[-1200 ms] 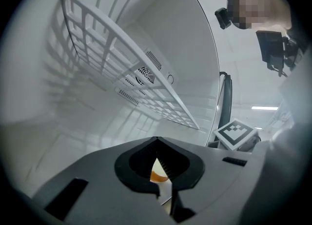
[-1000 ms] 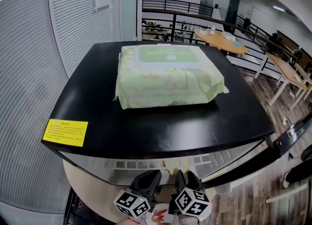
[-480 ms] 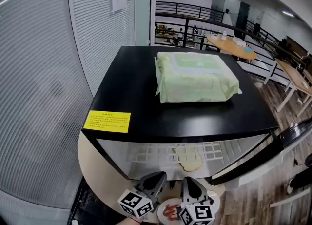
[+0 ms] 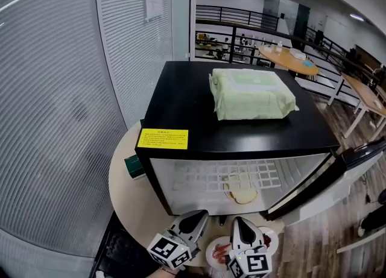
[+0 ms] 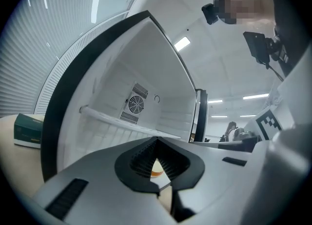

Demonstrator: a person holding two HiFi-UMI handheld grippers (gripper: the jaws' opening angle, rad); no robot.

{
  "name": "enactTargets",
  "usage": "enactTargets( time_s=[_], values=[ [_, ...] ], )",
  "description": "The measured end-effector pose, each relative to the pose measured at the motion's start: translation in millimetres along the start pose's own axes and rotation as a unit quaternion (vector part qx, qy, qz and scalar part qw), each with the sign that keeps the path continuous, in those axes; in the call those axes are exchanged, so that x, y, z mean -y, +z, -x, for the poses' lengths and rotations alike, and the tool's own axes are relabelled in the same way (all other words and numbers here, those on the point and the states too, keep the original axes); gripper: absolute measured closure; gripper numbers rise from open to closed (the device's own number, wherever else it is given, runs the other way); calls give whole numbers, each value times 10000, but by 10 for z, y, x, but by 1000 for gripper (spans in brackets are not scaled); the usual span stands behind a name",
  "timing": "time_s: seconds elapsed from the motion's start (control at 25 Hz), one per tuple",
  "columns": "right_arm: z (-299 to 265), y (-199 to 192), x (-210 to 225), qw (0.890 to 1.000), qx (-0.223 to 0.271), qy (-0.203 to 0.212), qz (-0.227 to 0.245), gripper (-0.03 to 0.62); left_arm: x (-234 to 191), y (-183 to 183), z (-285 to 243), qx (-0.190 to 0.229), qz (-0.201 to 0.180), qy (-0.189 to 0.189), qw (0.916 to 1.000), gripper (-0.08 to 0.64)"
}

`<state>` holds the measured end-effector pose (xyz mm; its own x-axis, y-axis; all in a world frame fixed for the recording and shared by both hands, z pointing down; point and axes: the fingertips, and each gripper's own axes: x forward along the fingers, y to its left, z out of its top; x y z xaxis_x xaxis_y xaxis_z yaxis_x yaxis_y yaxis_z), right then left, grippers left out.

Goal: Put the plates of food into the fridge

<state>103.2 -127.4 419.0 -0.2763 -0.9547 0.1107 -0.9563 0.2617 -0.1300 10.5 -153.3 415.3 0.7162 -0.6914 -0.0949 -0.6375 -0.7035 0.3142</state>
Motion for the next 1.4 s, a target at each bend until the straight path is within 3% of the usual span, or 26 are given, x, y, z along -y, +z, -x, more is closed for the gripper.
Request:
enactTargets(
  time_s=[0.56,0.8,1.4],
  values=[
    [172,294,-294,9999,100,86,103,584,157,261,241,290,-47,2,9996,554],
    [217,250,-357,9996,143,208,152,584,221,314,283,325,-98,-47,9994,554],
    [403,288,-446,9998,188,50,107,584,330,385,390,424,-62,-154,9990,554]
  ],
)
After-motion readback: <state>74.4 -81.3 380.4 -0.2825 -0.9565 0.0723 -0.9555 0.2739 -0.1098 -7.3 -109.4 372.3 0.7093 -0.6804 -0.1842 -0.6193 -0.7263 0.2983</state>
